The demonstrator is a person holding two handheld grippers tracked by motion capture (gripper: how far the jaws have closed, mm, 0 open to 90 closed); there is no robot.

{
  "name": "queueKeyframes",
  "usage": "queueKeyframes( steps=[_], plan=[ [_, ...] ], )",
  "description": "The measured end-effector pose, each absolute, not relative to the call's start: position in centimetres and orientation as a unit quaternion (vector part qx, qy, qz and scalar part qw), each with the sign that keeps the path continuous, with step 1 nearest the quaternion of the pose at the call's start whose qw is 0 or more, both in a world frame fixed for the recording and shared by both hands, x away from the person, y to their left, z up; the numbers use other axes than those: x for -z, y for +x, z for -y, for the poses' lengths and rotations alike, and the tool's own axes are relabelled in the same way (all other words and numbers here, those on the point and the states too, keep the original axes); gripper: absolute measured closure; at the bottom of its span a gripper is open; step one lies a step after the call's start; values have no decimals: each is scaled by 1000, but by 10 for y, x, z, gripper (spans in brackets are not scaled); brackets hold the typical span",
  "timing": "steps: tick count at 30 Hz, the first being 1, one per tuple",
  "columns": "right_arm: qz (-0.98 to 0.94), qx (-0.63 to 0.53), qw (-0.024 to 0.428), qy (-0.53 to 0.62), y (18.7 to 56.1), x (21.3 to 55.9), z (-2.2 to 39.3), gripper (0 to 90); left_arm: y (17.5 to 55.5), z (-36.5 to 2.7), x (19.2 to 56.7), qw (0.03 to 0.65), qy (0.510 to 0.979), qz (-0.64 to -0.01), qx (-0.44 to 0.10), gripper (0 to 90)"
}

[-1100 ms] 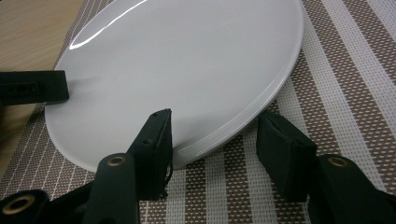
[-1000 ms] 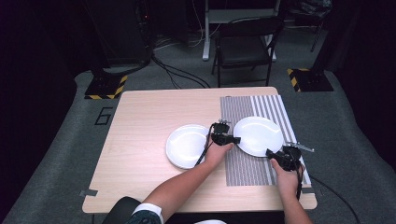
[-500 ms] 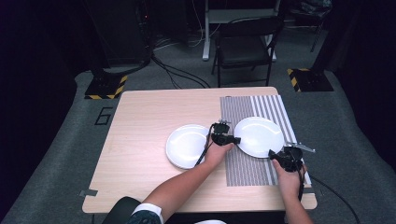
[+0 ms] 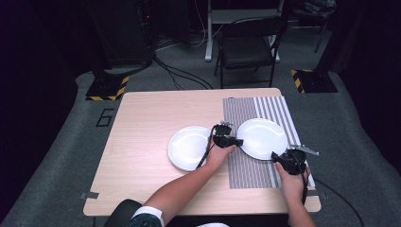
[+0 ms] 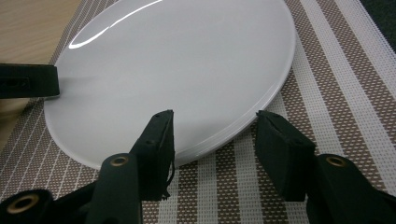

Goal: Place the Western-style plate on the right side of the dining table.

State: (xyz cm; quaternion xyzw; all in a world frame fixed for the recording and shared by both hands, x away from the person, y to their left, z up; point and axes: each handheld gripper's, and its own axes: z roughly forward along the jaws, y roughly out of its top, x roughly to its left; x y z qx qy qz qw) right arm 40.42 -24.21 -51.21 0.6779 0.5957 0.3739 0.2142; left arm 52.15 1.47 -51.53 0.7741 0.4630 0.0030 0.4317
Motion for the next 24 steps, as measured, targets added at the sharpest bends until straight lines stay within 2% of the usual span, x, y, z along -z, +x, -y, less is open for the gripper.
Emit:
queueKeyframes(
  steps=[13,24],
  plan=[
    [-610,-385,237,651,394,494,240,441,521,-37,495,452,770,-449,-18,497],
    [-615,-400,221,642,404,491,233,435,521,-63,485,457,764,-454,-36,489]
  ],
)
